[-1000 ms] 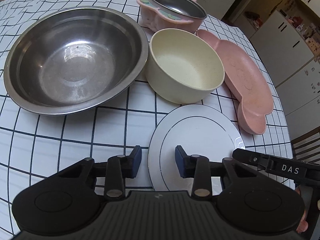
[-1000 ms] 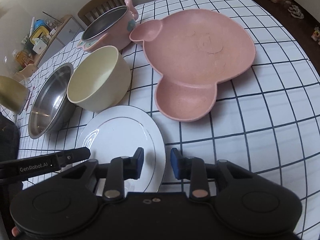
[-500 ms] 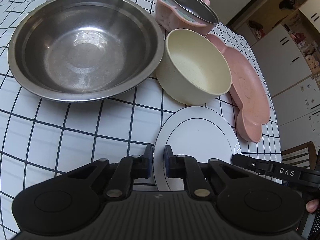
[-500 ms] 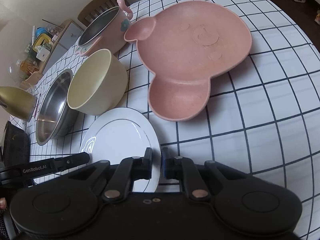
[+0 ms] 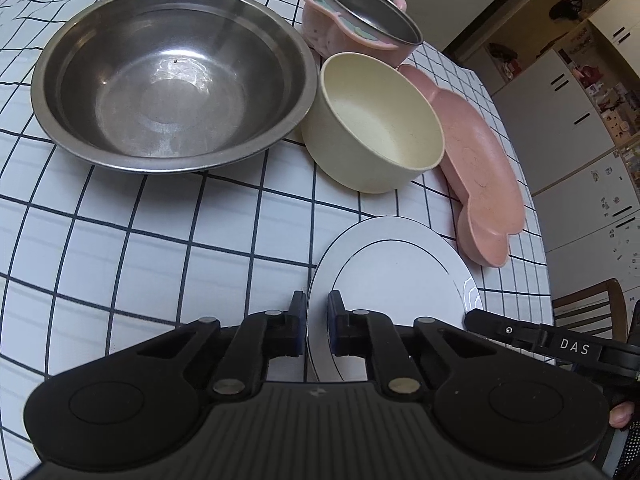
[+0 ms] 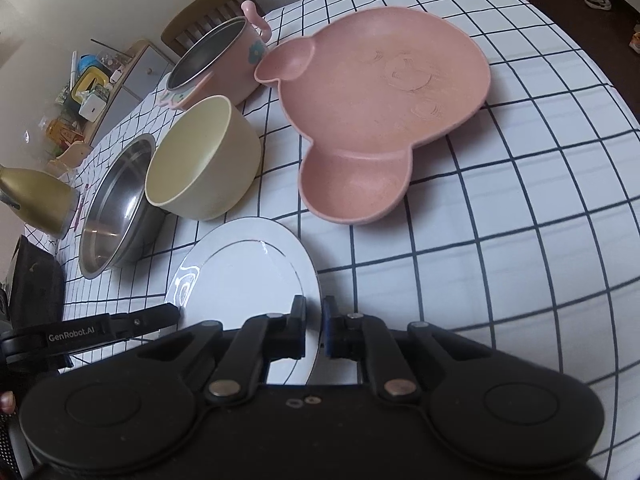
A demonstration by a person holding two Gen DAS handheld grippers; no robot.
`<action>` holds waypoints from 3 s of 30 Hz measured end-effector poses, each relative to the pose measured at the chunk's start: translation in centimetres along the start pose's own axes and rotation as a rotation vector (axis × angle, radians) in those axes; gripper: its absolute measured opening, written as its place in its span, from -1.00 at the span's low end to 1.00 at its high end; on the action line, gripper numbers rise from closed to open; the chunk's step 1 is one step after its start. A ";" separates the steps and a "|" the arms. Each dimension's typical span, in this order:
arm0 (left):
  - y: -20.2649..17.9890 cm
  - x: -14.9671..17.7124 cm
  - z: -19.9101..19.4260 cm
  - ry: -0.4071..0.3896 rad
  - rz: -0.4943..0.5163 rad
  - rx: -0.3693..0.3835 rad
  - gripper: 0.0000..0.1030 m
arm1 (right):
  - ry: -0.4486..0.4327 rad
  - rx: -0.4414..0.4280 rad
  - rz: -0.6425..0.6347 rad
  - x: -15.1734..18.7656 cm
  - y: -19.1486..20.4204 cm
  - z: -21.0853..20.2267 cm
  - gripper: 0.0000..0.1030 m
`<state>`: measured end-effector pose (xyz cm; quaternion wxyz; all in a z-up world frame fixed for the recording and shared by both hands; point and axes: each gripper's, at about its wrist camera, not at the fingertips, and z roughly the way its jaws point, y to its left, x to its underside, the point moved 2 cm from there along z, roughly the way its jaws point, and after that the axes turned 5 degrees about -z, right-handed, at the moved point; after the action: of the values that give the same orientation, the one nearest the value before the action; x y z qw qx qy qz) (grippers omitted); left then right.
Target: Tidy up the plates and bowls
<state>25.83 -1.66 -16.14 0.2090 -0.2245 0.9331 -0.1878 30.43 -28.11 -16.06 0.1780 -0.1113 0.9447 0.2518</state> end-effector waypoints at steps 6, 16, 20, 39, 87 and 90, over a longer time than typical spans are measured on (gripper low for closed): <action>-0.7 0.9 -1.5 0.000 0.011 0.036 -0.80 | -0.033 0.000 0.010 1.1 0.2 -2.0 -0.84; -2.8 3.7 -4.6 0.000 0.076 0.089 -0.80 | -0.107 0.014 0.064 4.5 0.4 -6.8 -0.84; -3.5 5.4 -5.5 0.015 0.104 0.114 -0.80 | -0.121 0.023 0.086 6.5 0.2 -8.5 -0.84; -7.6 14.4 -4.0 0.122 0.263 0.115 -0.80 | -0.120 0.061 0.255 16.5 -5.2 -13.1 -0.84; -7.7 15.5 -4.1 0.138 0.337 0.055 -0.80 | -0.074 0.094 0.192 16.5 -5.9 -11.6 -0.78; -7.7 15.4 -4.5 0.124 0.343 0.053 -0.80 | -0.076 0.109 0.177 16.2 -5.6 -11.7 -0.69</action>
<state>13.83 -14.61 -13.64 0.1858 -0.0444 0.9635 -0.1873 14.02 -40.83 -15.39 0.1965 -0.0078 0.9557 0.2189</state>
